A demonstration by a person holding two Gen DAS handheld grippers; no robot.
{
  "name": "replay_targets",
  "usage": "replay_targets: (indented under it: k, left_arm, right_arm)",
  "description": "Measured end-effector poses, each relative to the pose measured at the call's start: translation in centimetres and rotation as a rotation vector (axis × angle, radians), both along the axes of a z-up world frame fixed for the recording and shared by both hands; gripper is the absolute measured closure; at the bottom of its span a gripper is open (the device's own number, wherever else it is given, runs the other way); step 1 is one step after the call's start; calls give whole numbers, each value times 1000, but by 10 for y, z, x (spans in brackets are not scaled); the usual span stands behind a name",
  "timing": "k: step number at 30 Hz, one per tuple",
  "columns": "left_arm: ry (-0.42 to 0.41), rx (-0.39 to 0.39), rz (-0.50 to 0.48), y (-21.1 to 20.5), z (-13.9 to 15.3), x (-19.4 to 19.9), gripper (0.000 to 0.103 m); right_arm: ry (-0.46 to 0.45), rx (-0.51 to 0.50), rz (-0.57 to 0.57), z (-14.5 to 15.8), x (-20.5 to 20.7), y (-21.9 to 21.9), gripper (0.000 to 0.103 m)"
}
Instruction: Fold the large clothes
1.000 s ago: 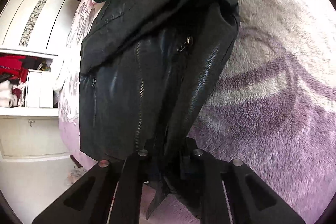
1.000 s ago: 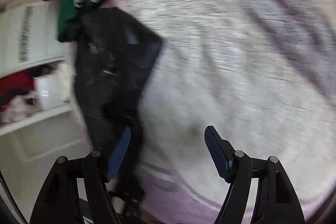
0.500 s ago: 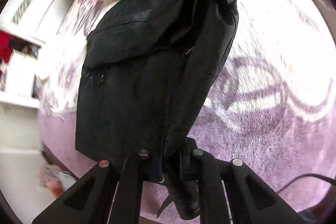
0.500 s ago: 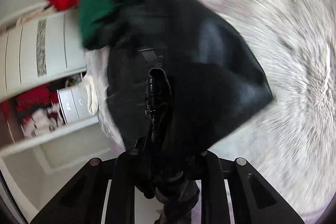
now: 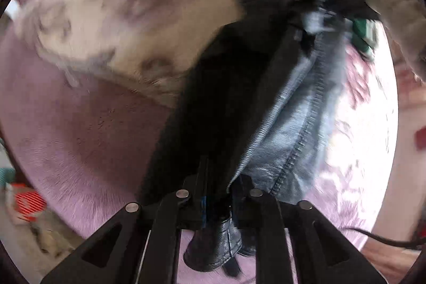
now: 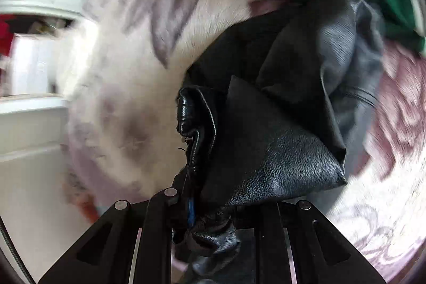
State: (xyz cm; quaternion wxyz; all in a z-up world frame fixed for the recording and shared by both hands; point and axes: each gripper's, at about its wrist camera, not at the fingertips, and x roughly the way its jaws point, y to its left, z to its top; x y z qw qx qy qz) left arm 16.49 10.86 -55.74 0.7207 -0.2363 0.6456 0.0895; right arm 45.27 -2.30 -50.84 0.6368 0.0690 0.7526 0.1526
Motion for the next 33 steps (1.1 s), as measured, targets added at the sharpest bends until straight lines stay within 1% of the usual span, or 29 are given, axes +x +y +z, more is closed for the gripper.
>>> replay_targets:
  k: [1,2,3,4,5,6,7,9,10,11,12,13,14,16,17,19,20,21,22,23,25,26,27,28,29,30,31,32,33]
  left_arm:
    - [12,-46,6,13,-15,1,86]
    - [14,-132,22,29,-33,0,86]
    - [13,-188,38,39,-41,-2,84]
    - [7,-241,56,48,-47,-7,83]
    - [-5,-278,74,55,-48,-15,81]
    - [-10,-295,82,59,-47,-22,79]
    - [-17,-317,89,63,-46,-29,78]
    - [-14,-363,119,73,-45,-49,70]
    - [-7,-366,127,77,-45,-55,70]
    - [5,-366,136,81,-41,-62,71]
    - [12,-362,144,83,-40,-67,71]
    - [8,-377,150,87,-41,-69,71]
    - [-16,-421,158,87,-37,-71,70]
    - [-41,-447,169,88,-38,-65,58]
    - [-67,-459,166,87,-40,-58,58]
    - [-78,-463,148,78,-46,-40,48]
    - [-69,-455,133,75,-53,-30,47]
    - [-50,-426,116,69,-61,-19,46]
    - [-29,-404,105,65,-67,-12,46]
    - [-16,-391,95,60,-73,-6,46]
    - [-41,-313,88,55,-71,1,46]
    - [-58,-280,76,51,-68,5,47]
    - [-74,-254,66,47,-65,6,65]
    - [-95,-221,50,44,-59,8,78]
    - [-107,-216,46,40,-56,12,81]
    - [-109,-222,48,39,-55,12,84]
    - [-114,-231,57,40,-53,11,85]
    - [-123,-251,77,51,-47,1,86]
    - [-130,-265,92,58,-42,-6,89]
  right_arm:
    - [0,0,0,0,0,0,83]
    - [19,-42,13,-13,2,14,81]
    - [42,-84,4,-35,7,23,77]
    - [42,-84,4,-35,7,23,73]
    - [51,-76,1,-38,7,28,60]
    - [57,-63,4,-38,7,30,46]
    - [63,-19,6,-34,5,31,42]
    - [99,176,3,-23,2,24,41]
    - [99,176,3,-23,2,24,40]
    - [107,218,0,-18,0,19,40]
    - [91,271,-19,-3,-8,-5,40]
    - [79,275,-27,3,-14,-20,40]
    - [79,275,-27,3,-14,-20,39]
    - [56,265,-46,7,-25,-52,32]
    - [45,244,-60,6,-34,-75,29]
    - [41,204,-83,-2,-47,-114,29]
    - [52,182,-97,-13,-55,-135,29]
    - [83,166,-139,-39,-67,-162,29]
    - [83,166,-139,-39,-67,-162,29]
    - [148,191,-187,-77,-81,-187,29]
    - [170,213,-200,-88,-83,-191,29]
    - [201,289,-225,-106,-87,-195,29]
    - [219,358,-247,-115,-88,-198,28]
    - [229,424,-263,-125,-89,-198,28]
    - [208,468,-269,-130,-90,-197,28]
    - [179,502,-263,-132,-91,-195,48]
    - [137,569,-263,-132,-95,-195,56]
    - [134,616,-313,-133,-103,-200,60]
    - [134,616,-313,-133,-103,-200,68]
